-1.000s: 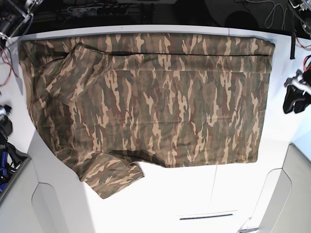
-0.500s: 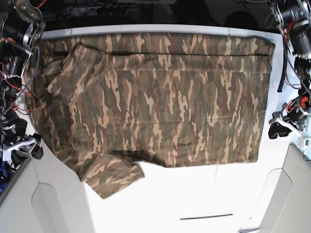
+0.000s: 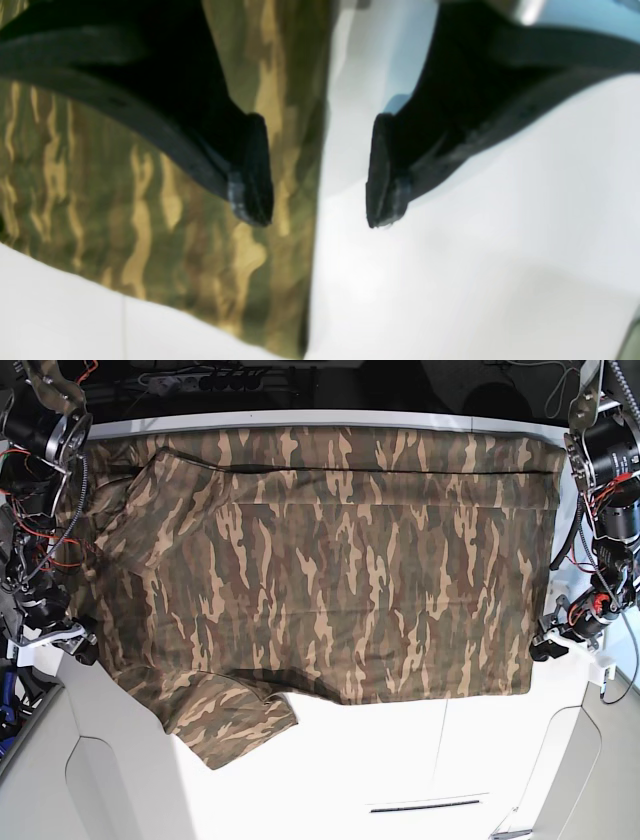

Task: Fold the T-shirt properly
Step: 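Move both grippers to the shirt's side corners and grasp them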

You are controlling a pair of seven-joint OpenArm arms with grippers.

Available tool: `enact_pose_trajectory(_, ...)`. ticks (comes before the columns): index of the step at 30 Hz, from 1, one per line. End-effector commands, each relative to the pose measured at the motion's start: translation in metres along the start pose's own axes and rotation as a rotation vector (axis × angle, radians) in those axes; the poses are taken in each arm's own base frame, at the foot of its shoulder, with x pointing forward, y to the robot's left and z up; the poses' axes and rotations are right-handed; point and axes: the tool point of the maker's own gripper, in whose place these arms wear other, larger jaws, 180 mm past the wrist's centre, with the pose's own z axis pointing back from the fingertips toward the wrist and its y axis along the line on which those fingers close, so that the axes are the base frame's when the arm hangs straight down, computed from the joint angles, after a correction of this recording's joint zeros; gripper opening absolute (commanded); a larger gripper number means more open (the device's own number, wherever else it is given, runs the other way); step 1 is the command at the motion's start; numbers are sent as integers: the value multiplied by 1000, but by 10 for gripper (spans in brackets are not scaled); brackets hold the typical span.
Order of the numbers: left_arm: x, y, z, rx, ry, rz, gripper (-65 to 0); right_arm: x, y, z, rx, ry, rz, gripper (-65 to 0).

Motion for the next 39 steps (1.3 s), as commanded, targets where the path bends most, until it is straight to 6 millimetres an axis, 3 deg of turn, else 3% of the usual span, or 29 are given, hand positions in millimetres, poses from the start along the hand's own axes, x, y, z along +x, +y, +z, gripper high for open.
enact_pose_trajectory(1, 25, -4, 2, -13, -59, -8, -319, 25, 4, 0, 14, -57, 9, -270)
enact_pose_trajectory(9, 23, -36, -15, -64, -61, 4, -319, 6, 33, -12, 72, -38, -21, -270)
enact_pose_trajectory(16, 19, -37, -20, -39, -58, 32, -320, -3, 49, -17, 107, -31, -35, -272)
enact_pose_trajectory(18, 19, -37, -20, -38, -58, 31, -330, -3, 50, -17, 107, -30, -35, -302)
enact_pose_trajectory(20, 19, -37, -20, -39, -58, 31, -384, -3, 50, -17, 107, -29, -33, -373)
enact_pose_trajectory(26, 23, -36, -20, -27, -64, 38, -587, -6, 49, -17, 101, -13, -3, -650)
enact_pose_trajectory(28, 26, -35, -20, -22, -70, 41, -650, -6, 49, -17, 101, -13, -4, -650)
enact_pose_trajectory(32, 33, -40, -20, -37, -71, 33, -650, -2, 52, -16, 118, -22, 3, -650)
enact_pose_trajectory(39, 58, -68, -11, -187, -67, -31, -650, 14, 54, -10, 125, -30, 53, -650)
